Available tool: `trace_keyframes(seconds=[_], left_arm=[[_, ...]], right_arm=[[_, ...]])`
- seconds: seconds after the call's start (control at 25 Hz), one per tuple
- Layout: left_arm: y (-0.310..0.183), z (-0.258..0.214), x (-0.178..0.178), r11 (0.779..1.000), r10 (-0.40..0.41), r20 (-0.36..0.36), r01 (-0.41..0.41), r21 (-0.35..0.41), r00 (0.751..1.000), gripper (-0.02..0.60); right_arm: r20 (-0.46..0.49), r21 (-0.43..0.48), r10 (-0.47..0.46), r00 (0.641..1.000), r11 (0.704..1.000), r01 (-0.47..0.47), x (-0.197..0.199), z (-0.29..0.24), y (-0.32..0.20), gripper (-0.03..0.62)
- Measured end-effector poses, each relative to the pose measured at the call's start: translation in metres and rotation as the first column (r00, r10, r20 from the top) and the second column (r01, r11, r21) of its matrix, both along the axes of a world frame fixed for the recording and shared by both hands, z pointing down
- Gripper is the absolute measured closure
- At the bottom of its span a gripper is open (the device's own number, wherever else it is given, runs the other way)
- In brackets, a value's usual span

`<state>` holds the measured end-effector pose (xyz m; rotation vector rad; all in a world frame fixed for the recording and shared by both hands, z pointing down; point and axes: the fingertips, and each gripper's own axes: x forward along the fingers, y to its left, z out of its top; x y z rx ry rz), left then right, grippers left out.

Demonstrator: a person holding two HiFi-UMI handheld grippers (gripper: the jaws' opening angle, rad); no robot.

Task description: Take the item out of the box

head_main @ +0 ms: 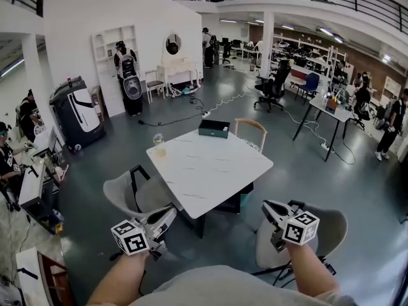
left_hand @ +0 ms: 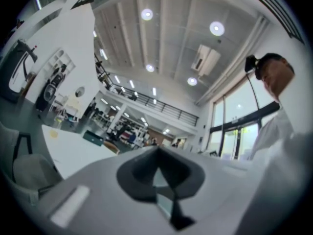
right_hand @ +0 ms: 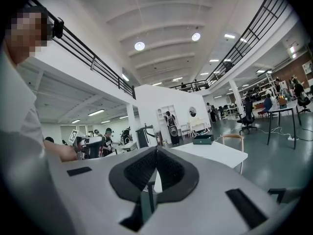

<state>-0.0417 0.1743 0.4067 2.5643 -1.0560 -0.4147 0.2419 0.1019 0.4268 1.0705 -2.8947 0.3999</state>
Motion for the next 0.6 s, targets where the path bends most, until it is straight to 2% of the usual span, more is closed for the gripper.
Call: trace_keyframes(seconds=[0.2, 0.48, 0.6], left_arm=[[-0.001, -0.005, 0.008, 1.0, -0.01, -0.029, 0.011, 0.023, 1.0, 0.578], [-0.018, 0.003, -0.004, 0.997, -0.071, -0.017, 0.071, -0.019, 0.997, 0.578], [-0.026, 0.006, -0.007, 0.997, -0.073, -0.023, 0.072, -0.026, 0.997, 0.578]], right_arm=[[0.013, 0.002, -0.008, 1.0, 1.0, 0.008, 0.01, 0.004, -0.005, 0.586], [0.007, -0.007, -0.025, 1.0, 1.0, 0.025, 0.006, 0.011, -0.019, 0.586], [-0.007, -0.012, -0.032, 0.999, 0.999, 0.032, 0.004, 0.013, -0.024, 0.586]])
